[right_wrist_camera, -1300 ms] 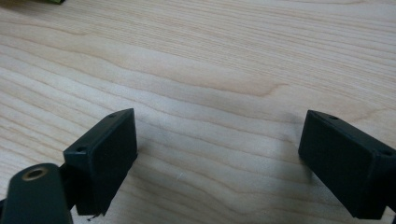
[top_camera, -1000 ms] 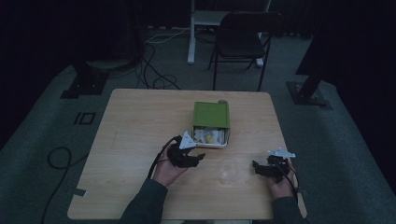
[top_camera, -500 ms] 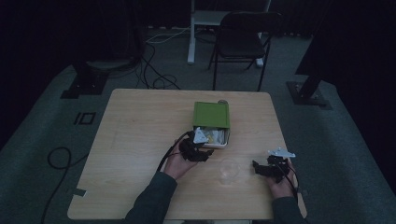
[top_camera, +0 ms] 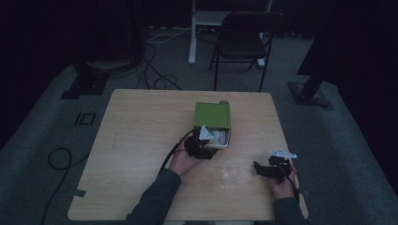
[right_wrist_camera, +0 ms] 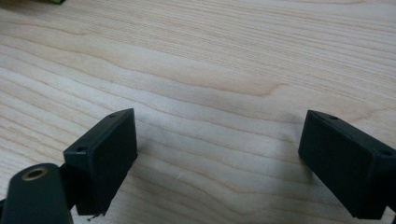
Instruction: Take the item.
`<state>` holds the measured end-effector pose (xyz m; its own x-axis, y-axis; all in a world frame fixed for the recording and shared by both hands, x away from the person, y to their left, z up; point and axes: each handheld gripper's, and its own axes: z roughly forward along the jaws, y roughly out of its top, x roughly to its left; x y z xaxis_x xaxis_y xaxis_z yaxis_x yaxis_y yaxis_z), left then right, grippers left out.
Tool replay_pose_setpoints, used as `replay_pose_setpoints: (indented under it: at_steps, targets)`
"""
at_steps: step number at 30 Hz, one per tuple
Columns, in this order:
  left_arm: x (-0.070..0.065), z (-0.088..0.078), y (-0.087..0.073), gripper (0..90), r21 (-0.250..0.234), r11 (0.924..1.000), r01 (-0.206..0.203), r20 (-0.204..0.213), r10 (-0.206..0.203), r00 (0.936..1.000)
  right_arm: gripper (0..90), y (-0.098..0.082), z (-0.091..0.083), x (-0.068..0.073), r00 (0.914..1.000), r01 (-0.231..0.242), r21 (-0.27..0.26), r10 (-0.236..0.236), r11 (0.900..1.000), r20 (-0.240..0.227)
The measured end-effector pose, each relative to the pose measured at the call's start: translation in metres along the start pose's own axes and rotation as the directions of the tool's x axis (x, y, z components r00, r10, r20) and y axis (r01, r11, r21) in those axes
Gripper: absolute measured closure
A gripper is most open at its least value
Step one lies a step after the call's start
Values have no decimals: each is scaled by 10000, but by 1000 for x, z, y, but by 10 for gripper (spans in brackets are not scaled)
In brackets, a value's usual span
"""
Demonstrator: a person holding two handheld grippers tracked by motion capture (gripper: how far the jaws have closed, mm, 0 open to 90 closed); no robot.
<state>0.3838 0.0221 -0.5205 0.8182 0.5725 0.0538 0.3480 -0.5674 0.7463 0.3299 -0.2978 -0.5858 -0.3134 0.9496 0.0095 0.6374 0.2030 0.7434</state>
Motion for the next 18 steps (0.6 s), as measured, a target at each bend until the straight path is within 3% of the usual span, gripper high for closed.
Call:
replay_pose_setpoints:
  at_steps: [5, 18]
  targets:
    - [4, 4, 1, 459, 143, 9998, 159, 316, -164, 9994, 113, 0, 0, 0, 10000, -2, 2, 2, 10000, 0]
    - [-3, -1, -4, 492, 53, 9997, 249, 356, -251, 9991, 113, 0, 0, 0, 10000, -9, -7, 9, 10000, 1]
